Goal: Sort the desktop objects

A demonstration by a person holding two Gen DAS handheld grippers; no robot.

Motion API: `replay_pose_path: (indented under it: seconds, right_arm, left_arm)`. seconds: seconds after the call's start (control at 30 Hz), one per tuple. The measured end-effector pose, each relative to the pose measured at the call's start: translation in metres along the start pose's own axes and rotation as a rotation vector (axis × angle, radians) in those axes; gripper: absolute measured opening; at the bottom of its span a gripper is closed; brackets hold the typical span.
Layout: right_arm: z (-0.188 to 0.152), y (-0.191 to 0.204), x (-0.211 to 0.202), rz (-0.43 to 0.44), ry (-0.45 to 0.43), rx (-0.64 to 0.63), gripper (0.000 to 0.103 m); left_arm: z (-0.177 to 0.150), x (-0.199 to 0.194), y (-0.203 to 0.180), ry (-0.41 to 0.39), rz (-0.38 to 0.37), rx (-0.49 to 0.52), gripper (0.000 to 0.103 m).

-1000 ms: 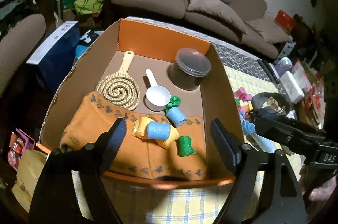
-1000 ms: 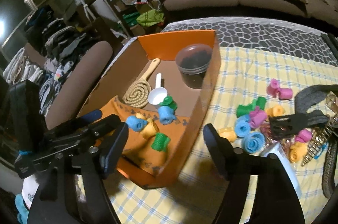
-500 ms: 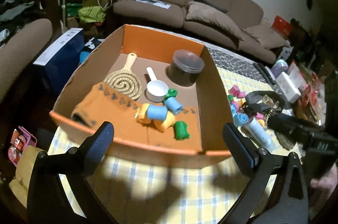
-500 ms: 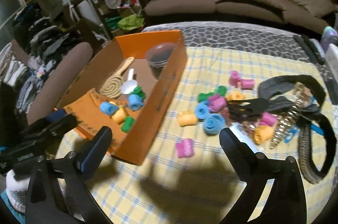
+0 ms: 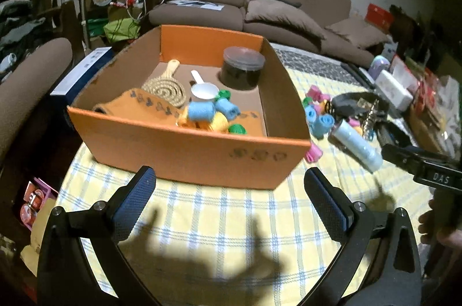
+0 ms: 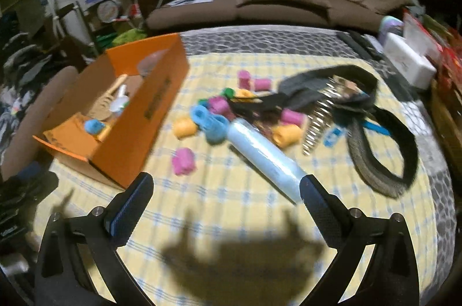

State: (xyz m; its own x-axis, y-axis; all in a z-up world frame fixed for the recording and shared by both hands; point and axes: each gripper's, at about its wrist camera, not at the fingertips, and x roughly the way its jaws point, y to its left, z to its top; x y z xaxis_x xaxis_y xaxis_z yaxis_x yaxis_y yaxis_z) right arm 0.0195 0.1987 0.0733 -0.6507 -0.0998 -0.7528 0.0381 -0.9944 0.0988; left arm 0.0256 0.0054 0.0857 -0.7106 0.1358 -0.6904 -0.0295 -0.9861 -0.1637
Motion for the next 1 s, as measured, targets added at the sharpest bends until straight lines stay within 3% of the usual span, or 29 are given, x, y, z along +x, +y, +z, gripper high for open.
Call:
replay_pose_path:
  seconds: [0.27,0.57,0.8,1.0]
  right_arm:
    - [-0.036,-0.025,0.005,-0.091,0.013,0.059,0.102]
    - [-0.058,-0.037,0.027,-0.138,0.036,0.076,0.102]
    - [-0.071,-0.037,0.043,-0.168,0.055,0.084,0.102]
    - [-0.077,-0.034,0.05,-0.187,0.067,0.073,0.103]
  left_arm:
    - [-0.028,0.027,-0.021,0.051,0.057,0.059,0.103]
    - [-0.056,0.06,-0.043,0.128,0.088,0.068,0.103]
    - [-0.054,0.073,-0.042,0.166,0.118,0.008,0.103]
    - [-0.055,0.079,-0.048,0.175,0.146,0.033,0.103]
